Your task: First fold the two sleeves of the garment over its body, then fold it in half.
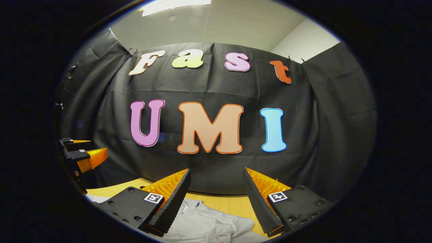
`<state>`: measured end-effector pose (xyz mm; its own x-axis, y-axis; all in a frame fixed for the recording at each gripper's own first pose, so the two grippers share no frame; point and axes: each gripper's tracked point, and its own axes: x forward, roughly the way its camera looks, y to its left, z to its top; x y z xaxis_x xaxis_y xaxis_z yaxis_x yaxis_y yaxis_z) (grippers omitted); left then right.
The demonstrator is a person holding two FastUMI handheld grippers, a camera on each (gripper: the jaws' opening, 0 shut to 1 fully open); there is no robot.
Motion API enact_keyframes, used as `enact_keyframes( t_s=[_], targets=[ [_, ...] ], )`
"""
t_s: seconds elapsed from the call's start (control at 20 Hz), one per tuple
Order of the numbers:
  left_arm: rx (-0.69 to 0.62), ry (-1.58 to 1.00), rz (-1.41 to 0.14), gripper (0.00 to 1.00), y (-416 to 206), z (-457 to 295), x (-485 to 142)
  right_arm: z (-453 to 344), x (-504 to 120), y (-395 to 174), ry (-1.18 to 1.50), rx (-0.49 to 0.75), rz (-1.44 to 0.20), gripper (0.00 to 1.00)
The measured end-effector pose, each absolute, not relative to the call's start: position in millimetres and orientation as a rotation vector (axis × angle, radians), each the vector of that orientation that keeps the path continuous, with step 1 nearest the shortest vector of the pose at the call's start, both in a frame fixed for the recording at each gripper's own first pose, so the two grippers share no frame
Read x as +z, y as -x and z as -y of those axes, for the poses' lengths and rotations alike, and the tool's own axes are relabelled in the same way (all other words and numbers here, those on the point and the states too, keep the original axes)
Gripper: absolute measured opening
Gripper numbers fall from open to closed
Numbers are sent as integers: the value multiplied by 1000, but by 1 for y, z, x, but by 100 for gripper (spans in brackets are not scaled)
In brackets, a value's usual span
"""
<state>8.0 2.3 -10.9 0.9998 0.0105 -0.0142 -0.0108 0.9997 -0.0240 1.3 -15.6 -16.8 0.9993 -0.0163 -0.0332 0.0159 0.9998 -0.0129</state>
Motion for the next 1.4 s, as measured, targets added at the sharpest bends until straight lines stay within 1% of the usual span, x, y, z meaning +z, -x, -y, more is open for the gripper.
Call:
enact_keyframes(
  t_s=[0.05,0.1,0.15,0.35,0.4,0.45,0.5,0.55,0.7,0.95,1.35,1.4],
  targets=[
    [8,24,-8,94,-8,-2,-9,23,-21,0,15,-28,-44,96],
    [5,24,-2,99,-8,0,-7,37,-26,2,24,-47,-58,97],
    [2,25,2,96,-9,1,-5,51,-31,6,40,-71,-75,97],
    [-15,47,-14,96,-10,8,-12,109,-60,26,70,-174,-157,98],
    [-23,54,-22,100,-11,11,-16,125,-69,33,84,-200,-180,97],
    [-31,56,-30,94,-11,15,-18,139,-79,41,99,-224,-204,97],
    [-37,56,-35,99,-13,18,-21,153,-87,48,110,-244,-232,97],
    [-45,56,-37,96,-15,22,-21,163,-97,56,115,-256,-265,97],
    [-66,53,-34,96,-22,33,-21,190,-122,78,123,-280,-351,98],
    [-89,49,-34,96,-26,48,-21,227,-176,135,167,-301,-522,98],
    [-86,41,-50,96,-30,57,-27,247,-267,216,110,-319,-797,98],
    [-89,40,-51,99,-29,59,-28,246,-277,225,92,-318,-834,99]
  ],
)
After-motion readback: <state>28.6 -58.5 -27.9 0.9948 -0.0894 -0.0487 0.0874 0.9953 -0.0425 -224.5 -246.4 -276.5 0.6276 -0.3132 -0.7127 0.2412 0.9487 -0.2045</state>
